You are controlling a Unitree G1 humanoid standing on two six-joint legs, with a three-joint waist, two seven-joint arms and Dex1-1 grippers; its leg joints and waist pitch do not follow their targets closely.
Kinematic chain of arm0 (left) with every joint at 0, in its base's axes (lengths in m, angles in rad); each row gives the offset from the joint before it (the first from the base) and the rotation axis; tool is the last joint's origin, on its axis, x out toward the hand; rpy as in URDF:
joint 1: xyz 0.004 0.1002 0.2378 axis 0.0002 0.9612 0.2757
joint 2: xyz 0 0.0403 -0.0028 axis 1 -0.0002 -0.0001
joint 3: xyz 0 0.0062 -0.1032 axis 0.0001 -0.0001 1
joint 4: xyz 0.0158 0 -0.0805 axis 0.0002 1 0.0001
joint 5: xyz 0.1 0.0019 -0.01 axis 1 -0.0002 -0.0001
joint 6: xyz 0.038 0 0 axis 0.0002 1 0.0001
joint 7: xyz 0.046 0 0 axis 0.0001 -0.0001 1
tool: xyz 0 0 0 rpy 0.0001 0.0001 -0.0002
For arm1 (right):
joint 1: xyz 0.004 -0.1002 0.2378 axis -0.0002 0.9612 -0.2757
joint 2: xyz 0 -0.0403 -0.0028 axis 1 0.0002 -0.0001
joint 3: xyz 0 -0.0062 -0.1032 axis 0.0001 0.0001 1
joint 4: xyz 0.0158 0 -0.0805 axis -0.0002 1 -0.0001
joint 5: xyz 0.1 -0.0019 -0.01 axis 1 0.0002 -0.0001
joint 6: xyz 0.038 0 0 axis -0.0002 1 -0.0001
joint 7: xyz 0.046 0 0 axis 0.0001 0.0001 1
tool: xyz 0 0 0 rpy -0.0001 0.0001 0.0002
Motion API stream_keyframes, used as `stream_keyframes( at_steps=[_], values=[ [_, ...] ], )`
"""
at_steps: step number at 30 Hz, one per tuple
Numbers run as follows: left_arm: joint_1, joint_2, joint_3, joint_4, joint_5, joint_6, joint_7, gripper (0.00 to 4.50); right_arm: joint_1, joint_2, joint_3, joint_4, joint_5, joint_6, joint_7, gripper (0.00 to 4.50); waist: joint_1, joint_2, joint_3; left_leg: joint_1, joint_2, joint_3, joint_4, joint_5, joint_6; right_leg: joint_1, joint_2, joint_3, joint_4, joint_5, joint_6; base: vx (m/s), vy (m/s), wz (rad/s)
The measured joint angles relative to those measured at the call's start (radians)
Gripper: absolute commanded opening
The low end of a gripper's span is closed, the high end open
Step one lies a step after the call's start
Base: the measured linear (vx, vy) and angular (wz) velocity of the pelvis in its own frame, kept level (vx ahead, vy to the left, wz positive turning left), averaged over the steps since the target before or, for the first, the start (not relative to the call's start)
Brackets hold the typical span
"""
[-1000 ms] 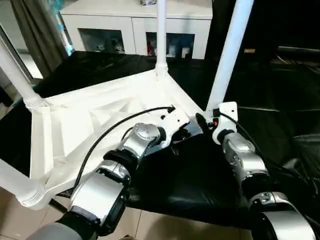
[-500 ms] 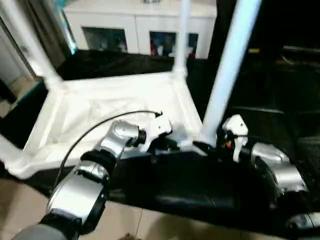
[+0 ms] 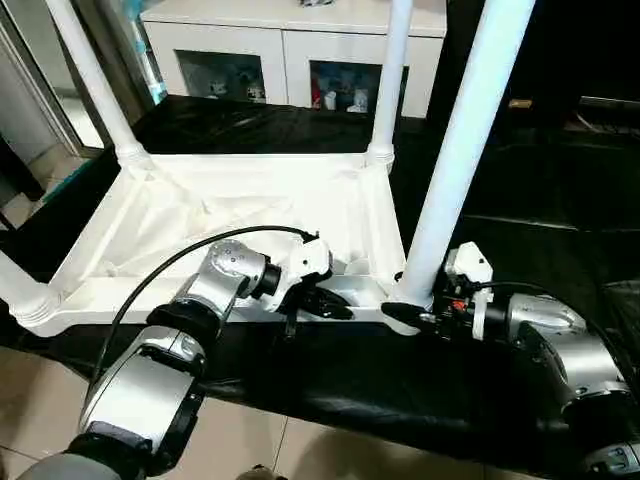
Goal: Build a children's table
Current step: Rotate leg to tighten
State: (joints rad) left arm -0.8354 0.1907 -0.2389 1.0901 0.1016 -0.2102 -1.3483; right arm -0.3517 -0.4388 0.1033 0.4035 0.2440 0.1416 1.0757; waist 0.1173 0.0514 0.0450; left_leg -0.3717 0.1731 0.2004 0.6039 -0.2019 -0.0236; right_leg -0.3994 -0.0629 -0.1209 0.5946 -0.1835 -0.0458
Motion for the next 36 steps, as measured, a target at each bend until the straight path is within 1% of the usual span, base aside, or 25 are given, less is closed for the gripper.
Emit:
stream_keyframes(
  at_steps=[2, 4, 5, 6, 7, 9, 11, 13, 15, 17, 19, 21, 24, 27, 30, 32, 34, 36],
  values=[
    [0.000, -0.003, 0.000, 0.001, 0.001, 0.002, 0.020, 0.00, 0.007, 0.017, -0.013, 0.000, -0.002, 0.000, -0.029, 2.74, -0.001, 0.000, 0.000, 0.000, 0.000, 0.000, 0.000, 0.000, 0.000, 0.000, 0.000, 0.000, 0.000, 0.000, 0.000, 0.000, 0.000, 0.00],
    [0.000, -0.016, 0.000, 0.009, 0.014, 0.000, 0.102, 0.00, 0.003, 0.050, -0.031, 0.030, -0.019, -0.014, -0.114, 2.73, -0.005, 0.000, 0.000, 0.001, 0.000, 0.000, 0.001, 0.000, 0.000, 0.001, 0.000, 0.000, 0.000, -0.001, 0.003, 0.000, 0.000, 0.00],
    [-0.010, -0.039, 0.002, 0.028, 0.026, -0.001, 0.194, 0.00, -0.011, 0.084, -0.049, 0.071, -0.038, -0.035, -0.205, 2.73, -0.007, 0.000, 0.000, 0.002, 0.000, 0.000, 0.001, 0.000, 0.000, 0.002, 0.000, 0.000, 0.000, -0.001, 0.003, 0.000, 0.000, 0.00],
    [-0.018, -0.055, 0.002, 0.039, 0.035, 0.002, 0.249, 0.00, -0.027, 0.102, -0.061, 0.094, -0.048, -0.044, -0.261, 2.72, -0.009, 0.000, 0.000, 0.003, 0.000, 0.000, 0.002, 0.000, -0.001, 0.003, 0.000, 0.000, 0.000, -0.001, 0.003, 0.000, 0.000, 0.00],
    [-0.025, -0.068, 0.002, 0.047, 0.041, 0.007, 0.285, 0.00, -0.041, 0.117, -0.067, 0.114, -0.058, -0.047, -0.309, 2.72, -0.012, -0.001, 0.000, 0.003, -0.001, 0.000, 0.002, 0.000, -0.001, 0.003, -0.001, 0.000, -0.001, 0.000, 0.004, 0.000, 0.000, 0.00],
    [-0.039, -0.100, 0.011, 0.069, 0.045, 0.032, 0.376, 0.00, -0.078, 0.172, -0.098, 0.171, -0.069, -0.054, -0.457, 2.72, -0.024, -0.003, 0.000, 0.005, -0.001, 0.000, 0.002, 0.000, -0.001, 0.005, -0.001, 0.001, -0.002, 0.000, 0.004, 0.000, 0.000, 0.00],
    [-0.058, -0.141, 0.019, 0.088, 0.051, 0.066, 0.480, 0.00, -0.121, 0.229, -0.128, 0.227, -0.086, -0.062, -0.612, 2.72, -0.032, -0.002, 0.000, 0.005, -0.001, 0.000, 0.001, 0.000, -0.001, 0.005, -0.002, 0.001, -0.001, 0.000, 0.004, 0.000, 0.000, 0.00],
    [-0.074, -0.177, 0.020, 0.106, 0.052, 0.091, 0.555, 0.00, -0.156, 0.266, -0.147, 0.267, -0.095, -0.068, -0.721, 2.72, -0.033, -0.002, -0.001, 0.005, -0.001, 0.000, 0.001, 0.000, -0.001, 0.005, -0.002, 0.001, -0.001, 0.000, 0.004, 0.000, 0.000, 0.00],
    [-0.085, -0.212, 0.026, 0.117, 0.054, 0.113, 0.629, 0.00, -0.201, 0.300, -0.159, 0.322, -0.123, -0.081, -0.843, 2.72, -0.037, -0.001, -0.001, 0.005, -0.001, 0.000, 0.001, 0.000, -0.001, 0.005, -0.002, 0.001, -0.001, 0.002, 0.000, 0.000, 0.000, 0.00],
    [-0.088, -0.229, 0.035, 0.126, 0.054, 0.116, 0.658, 0.00, -0.227, 0.312, -0.158, 0.367, -0.149, -0.111, -0.893, 2.72, -0.040, 0.003, -0.003, 0.005, -0.002, 0.000, 0.000, 0.000, 0.000, 0.005, -0.002, 0.001, -0.002, 0.002, 0.000, 0.000, 0.000, 0.00],
    [-0.088, -0.229, 0.043, 0.127, 0.054, 0.116, 0.656, 0.00, -0.228, 0.313, -0.158, 0.374, -0.155, -0.134, -0.889, 2.72, -0.039, 0.007, -0.004, 0.004, -0.002, 0.000, -0.001, 0.000, 0.000, 0.005, -0.002, 0.001, -0.002, 0.001, 0.000, 0.000, 0.000, 0.00],
    [-0.088, -0.228, 0.045, 0.127, 0.054, 0.116, 0.650, 0.00, -0.224, 0.311, -0.164, 0.376, -0.154, -0.146, -0.865, 3.42, -0.039, 0.007, -0.004, 0.004, -0.002, 0.000, -0.002, 0.000, 0.000, 0.004, -0.002, 0.001, -0.001, 0.001, 0.000, 0.000, 0.000, 0.00],
    [-0.088, -0.222, 0.046, 0.126, 0.052, 0.115, 0.632, 0.00, -0.209, 0.295, -0.166, 0.362, -0.145, -0.151, -0.791, 3.49, -0.039, 0.007, -0.004, 0.004, -0.002, 0.000, -0.002, 0.000, 0.000, 0.004, -0.002, 0.001, -0.002, 0.001, 0.001, 0.000, 0.000, 0.00],
    [-0.087, -0.205, 0.047, 0.125, 0.048, 0.109, 0.591, 0.00, -0.191, 0.265, -0.162, 0.344, -0.122, -0.149, -0.685, 3.85, -0.039, 0.007, -0.004, 0.004, -0.002, 0.000, -0.001, 0.000, 0.000, 0.004, -0.001, 0.000, -0.001, 0.001, 0.001, 0.000, 0.000, 0.00],
    [-0.070, -0.158, 0.046, 0.109, 0.041, 0.081, 0.476, 0.00, -0.129, 0.168, -0.095, 0.266, -0.119, -0.150, -0.476, 3.85, -0.033, 0.007, -0.004, 0.003, -0.001, 0.000, -0.001, 0.000, 0.000, 0.003, 0.000, 0.000, -0.001, 0.001, 0.001, 0.000, 0.000, 0.00],
    [-0.058, -0.119, 0.045, 0.101, 0.037, 0.055, 0.388, 0.00, -0.103, 0.115, -0.061, 0.223, -0.116, -0.148, -0.350, 3.85, -0.029, 0.006, -0.003, 0.003, 0.000, 0.000, -0.001, 0.000, 0.000, 0.002, 0.000, 0.000, 0.000, 0.000, 0.003, 0.000, 0.000, 0.00],
    [-0.051, -0.102, 0.039, 0.094, 0.037, 0.037, 0.325, 0.00, -0.086, 0.092, -0.052, 0.190, -0.103, -0.135, -0.282, 3.85, -0.025, 0.006, -0.003, 0.002, 0.000, 0.000, -0.001, 0.001, 0.001, 0.001, 0.000, 0.000, 0.000, -0.001, 0.004, 0.000, 0.000, 0.00],
    [-0.032, -0.070, 0.026, 0.062, 0.024, 0.027, 0.213, 0.00, -0.062, 0.033, -0.019, 0.143, -0.086, -0.129, -0.164, 3.85, -0.020, 0.006, -0.003, 0.001, 0.000, 0.000, 0.000, 0.000, 0.001, 0.002, 0.000, 0.000, -0.001, 0.000, 0.003, 0.000, 0.000, 0.00]
  ],
)
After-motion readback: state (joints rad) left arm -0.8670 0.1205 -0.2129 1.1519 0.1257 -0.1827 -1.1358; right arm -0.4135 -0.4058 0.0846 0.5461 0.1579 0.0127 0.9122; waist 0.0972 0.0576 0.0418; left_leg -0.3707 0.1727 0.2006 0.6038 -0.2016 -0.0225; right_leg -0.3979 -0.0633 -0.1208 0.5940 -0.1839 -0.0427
